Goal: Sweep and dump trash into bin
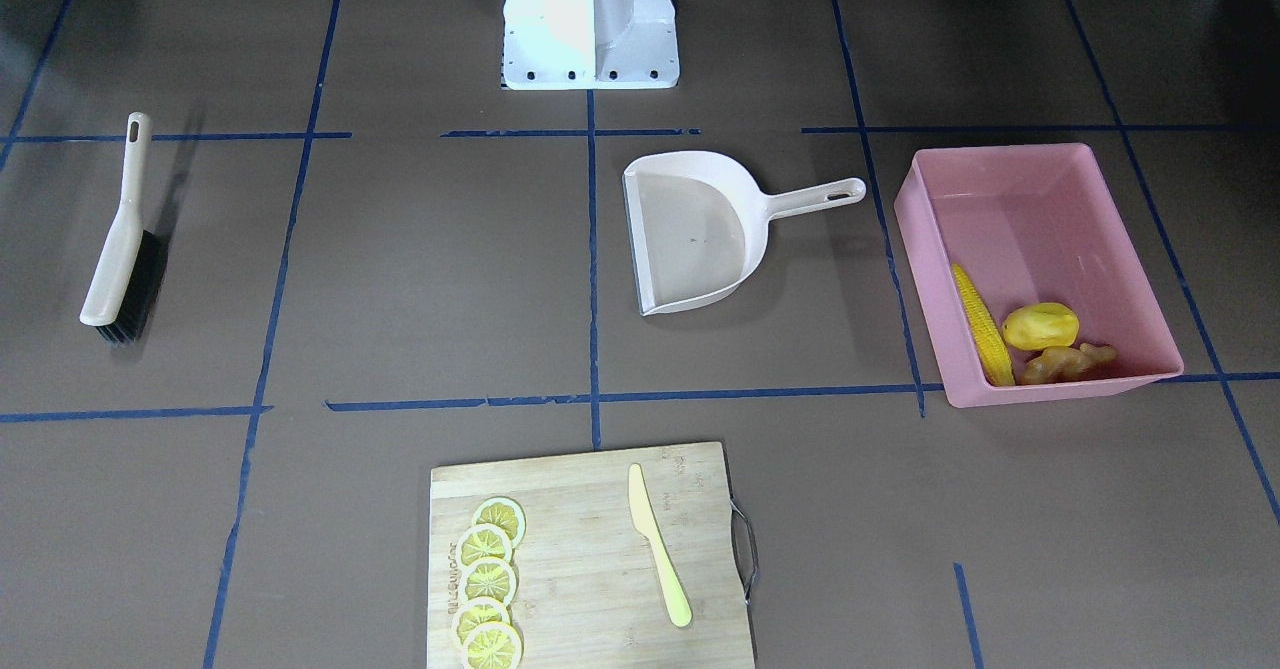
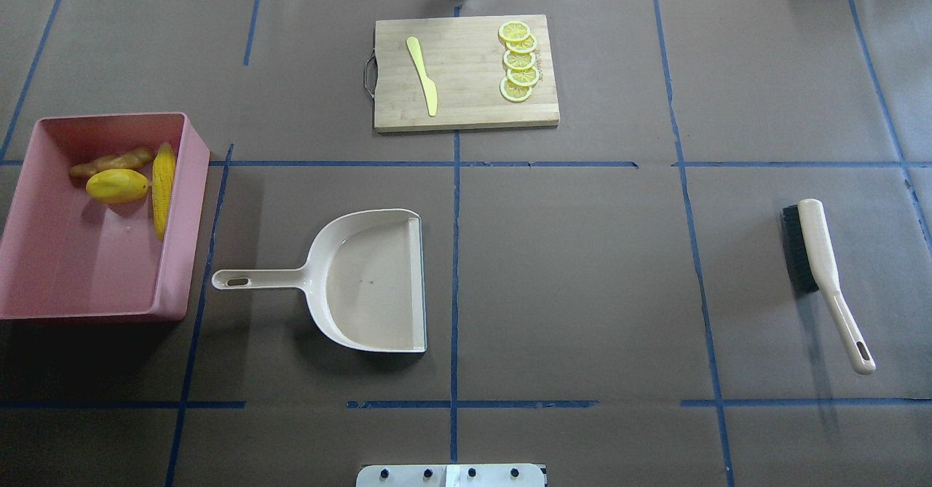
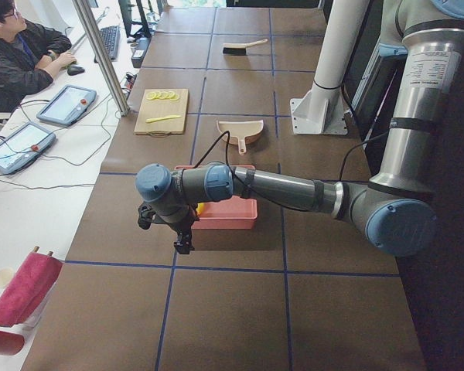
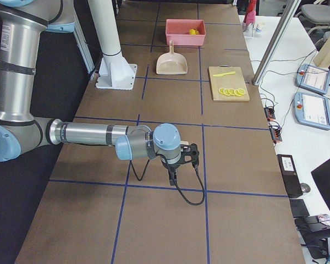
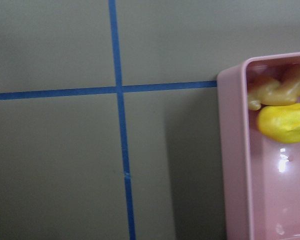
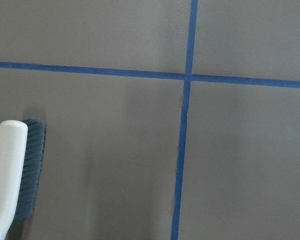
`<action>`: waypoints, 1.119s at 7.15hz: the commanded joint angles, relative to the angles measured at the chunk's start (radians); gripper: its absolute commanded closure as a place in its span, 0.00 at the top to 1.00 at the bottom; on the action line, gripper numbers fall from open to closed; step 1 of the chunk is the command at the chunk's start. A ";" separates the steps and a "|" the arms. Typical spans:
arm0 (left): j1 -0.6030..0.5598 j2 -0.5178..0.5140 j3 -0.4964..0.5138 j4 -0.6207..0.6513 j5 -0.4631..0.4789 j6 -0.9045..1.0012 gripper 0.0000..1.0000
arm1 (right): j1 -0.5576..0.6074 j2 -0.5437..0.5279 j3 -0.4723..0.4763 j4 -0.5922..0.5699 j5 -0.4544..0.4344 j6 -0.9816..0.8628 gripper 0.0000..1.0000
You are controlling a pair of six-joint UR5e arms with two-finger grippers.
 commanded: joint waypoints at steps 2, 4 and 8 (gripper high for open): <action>-0.009 0.029 0.012 -0.028 0.013 0.028 1.00 | 0.002 0.004 0.002 0.001 0.009 0.005 1.00; -0.031 0.056 -0.027 -0.028 0.064 0.024 1.00 | 0.002 0.004 0.006 0.001 0.009 0.018 1.00; -0.068 0.084 -0.061 -0.028 0.062 0.014 1.00 | 0.002 0.006 0.005 0.001 -0.001 0.051 1.00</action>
